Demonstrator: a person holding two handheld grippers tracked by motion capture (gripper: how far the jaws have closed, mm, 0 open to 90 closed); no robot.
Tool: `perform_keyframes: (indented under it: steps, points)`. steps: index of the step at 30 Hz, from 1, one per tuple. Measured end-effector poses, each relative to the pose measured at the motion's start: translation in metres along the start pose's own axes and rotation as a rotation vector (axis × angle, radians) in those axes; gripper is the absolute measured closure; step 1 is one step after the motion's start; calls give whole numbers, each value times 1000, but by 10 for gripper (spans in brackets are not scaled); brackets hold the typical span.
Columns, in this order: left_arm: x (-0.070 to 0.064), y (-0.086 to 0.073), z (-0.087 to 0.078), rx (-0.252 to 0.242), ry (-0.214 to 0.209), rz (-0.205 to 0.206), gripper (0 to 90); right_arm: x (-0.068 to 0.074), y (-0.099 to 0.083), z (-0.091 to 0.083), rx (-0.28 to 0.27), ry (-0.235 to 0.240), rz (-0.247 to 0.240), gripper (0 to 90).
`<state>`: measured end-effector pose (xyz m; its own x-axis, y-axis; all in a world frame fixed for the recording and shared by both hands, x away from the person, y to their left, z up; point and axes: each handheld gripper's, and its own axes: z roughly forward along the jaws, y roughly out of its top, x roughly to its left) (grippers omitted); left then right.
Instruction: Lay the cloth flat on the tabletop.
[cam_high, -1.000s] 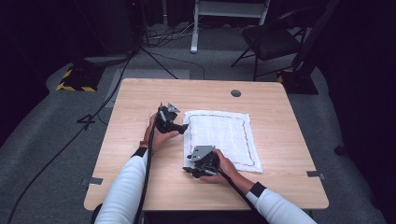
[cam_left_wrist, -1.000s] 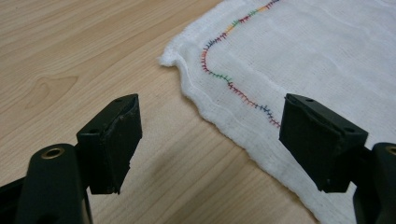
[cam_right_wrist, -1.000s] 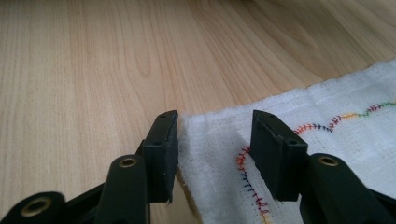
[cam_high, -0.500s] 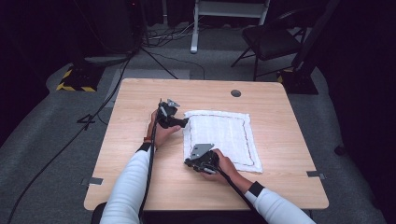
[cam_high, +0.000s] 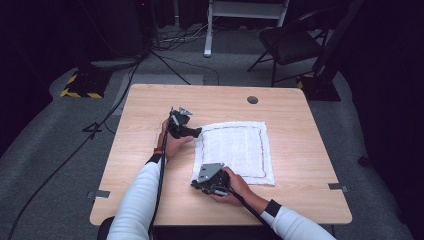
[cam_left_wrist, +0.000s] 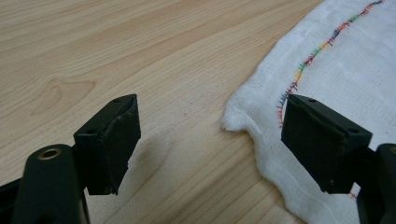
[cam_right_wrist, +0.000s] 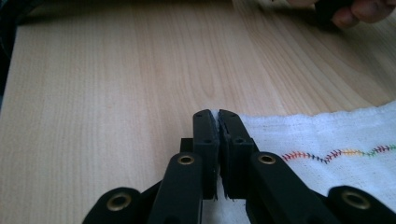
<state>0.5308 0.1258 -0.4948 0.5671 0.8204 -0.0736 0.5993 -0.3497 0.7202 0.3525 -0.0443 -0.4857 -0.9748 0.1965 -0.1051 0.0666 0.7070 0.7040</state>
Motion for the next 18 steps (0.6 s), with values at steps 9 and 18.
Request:
perform_keyframes:
  steps: [9, 18]
  points:
    - [-8, -1, 9, 42, -3, 30, 176, 10, 0, -1, 14, 28, -23, 866]
    - [-11, -3, 5, 21, -99, 126, 479, 13, 1, 1, 17, 28, -36, 867]
